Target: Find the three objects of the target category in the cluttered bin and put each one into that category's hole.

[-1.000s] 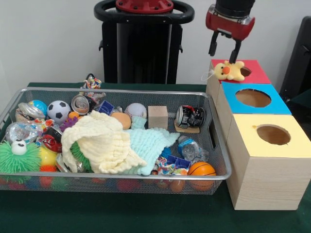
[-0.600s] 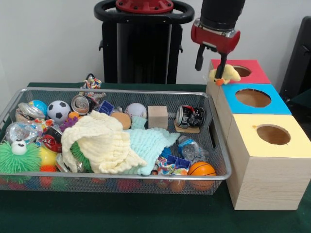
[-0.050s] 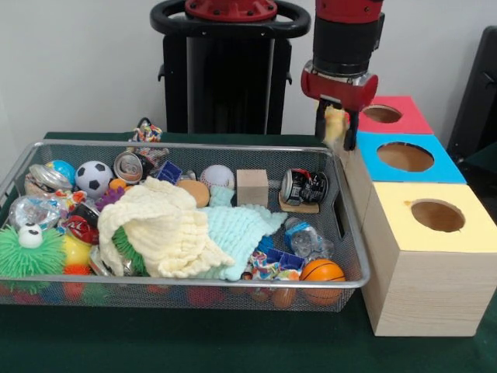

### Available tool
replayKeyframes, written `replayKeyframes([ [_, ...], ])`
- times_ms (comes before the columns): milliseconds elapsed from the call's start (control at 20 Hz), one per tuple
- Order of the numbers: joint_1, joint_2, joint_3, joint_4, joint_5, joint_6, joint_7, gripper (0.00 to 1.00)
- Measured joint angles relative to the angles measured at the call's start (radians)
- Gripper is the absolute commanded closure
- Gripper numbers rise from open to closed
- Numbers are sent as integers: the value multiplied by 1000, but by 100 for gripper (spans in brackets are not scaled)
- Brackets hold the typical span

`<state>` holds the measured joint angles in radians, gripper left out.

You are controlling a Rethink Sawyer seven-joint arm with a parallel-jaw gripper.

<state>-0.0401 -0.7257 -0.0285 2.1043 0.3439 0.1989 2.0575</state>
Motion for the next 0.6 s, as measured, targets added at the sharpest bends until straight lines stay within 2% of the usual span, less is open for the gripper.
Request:
replayKeyframes([
  [200, -63, 1, 75, 49, 1, -19, 0, 100],
  [600, -79, 1, 89, 60, 1, -28, 0, 100],
])
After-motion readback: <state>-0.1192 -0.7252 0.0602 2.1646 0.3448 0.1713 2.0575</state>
